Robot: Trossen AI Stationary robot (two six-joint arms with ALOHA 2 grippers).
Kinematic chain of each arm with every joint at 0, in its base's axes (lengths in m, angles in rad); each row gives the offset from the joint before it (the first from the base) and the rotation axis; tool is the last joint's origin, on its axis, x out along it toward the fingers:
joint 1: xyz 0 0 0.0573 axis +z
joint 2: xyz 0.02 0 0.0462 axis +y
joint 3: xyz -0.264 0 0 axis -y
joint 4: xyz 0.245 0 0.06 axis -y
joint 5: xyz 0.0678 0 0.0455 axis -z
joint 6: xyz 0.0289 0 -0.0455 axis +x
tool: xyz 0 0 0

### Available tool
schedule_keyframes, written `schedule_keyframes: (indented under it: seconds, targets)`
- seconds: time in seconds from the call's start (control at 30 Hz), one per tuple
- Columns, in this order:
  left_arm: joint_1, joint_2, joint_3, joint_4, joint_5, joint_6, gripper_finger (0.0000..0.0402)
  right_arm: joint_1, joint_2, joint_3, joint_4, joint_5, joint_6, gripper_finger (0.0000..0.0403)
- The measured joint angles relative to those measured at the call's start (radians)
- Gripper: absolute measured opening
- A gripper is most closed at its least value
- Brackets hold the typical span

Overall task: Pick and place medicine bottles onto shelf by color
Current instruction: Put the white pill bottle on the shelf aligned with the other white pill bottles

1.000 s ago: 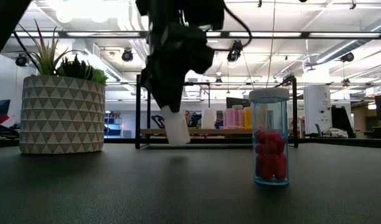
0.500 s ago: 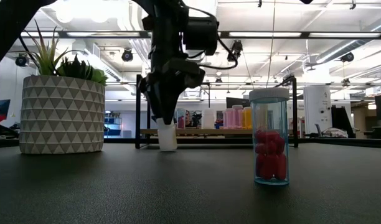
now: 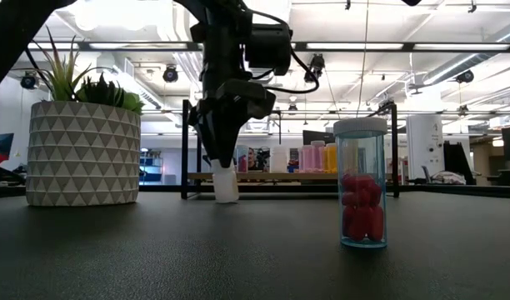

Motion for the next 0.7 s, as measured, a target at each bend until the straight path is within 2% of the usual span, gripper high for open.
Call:
schedule_keyframes:
  seconds: [0.4,0.53,0.7]
  targets:
    - [0.001,0.000,-0.001,0.033,0.000,-0.002,0.0212,0.000,0.000,0.000,0.000,0.000,0.007,0.0215]
    - [0.005,-0.007,0.016,0.033,0.003,-0.048,0.0219,0.000,0.000,0.000,-0.001,0.000,0.007,0.0215]
    - [0.005,-0.073,0.019,0.029,0.005,-0.058,0.0219,0.000,0.000,0.000,-0.001,-0.001,0.002,0.0215]
